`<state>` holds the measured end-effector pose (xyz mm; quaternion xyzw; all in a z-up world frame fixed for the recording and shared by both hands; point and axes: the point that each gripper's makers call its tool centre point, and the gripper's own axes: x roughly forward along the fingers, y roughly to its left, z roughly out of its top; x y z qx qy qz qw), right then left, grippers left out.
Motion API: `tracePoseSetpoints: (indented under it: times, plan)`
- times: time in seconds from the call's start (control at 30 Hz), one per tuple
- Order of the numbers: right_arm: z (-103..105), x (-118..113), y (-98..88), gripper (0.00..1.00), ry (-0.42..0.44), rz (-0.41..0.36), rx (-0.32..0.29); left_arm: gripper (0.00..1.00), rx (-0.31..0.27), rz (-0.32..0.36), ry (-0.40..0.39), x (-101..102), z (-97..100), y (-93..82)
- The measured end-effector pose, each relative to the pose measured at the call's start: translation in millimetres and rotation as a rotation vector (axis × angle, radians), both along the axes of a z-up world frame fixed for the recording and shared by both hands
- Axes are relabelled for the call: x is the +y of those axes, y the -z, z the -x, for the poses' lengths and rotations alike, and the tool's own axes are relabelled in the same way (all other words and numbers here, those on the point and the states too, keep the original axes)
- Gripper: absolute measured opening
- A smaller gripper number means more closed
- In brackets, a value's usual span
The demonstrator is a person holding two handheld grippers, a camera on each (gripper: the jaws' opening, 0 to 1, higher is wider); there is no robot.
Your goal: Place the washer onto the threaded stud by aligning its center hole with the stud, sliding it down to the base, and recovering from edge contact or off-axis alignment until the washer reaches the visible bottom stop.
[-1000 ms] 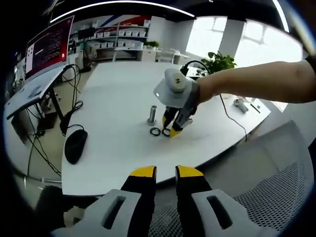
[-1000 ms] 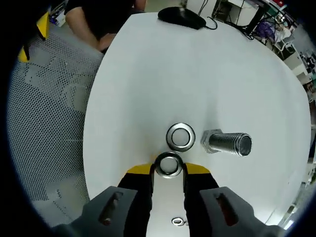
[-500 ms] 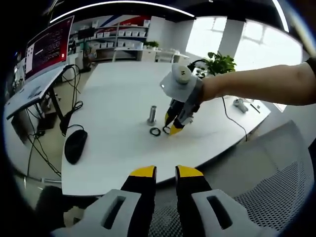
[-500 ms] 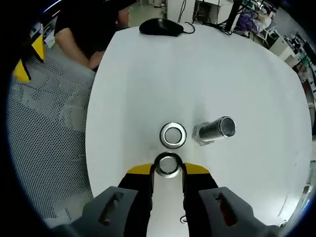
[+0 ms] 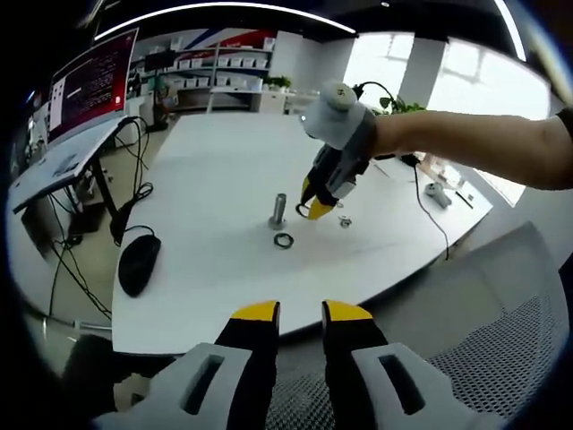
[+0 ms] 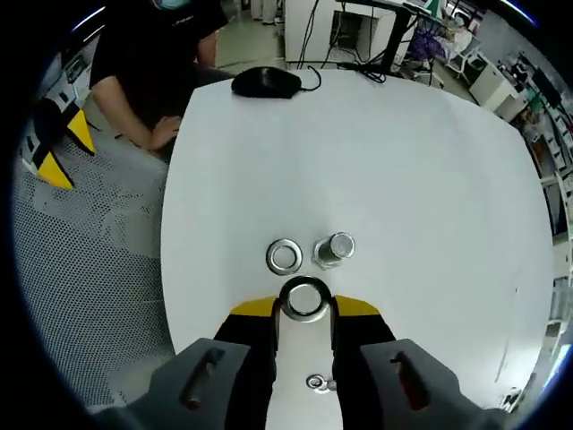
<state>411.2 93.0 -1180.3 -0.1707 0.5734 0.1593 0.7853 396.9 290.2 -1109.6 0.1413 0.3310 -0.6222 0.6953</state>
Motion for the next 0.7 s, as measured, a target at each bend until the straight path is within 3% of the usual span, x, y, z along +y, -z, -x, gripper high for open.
tracePoseSetpoints:
  times: [0.4,0.7]
  plan:
    - [-15.9,3.2,-17.5,0.23,0.005,-0.005,-0.076,0.17,0.001,0.002,-0.005,0.0,-1.0,-0.4]
    - [-30.5,0.1,-13.2,0.24,0.033,-0.017,-0.106,0.18,0.003,0.004,-0.022,-0.1,-3.5,-0.3]
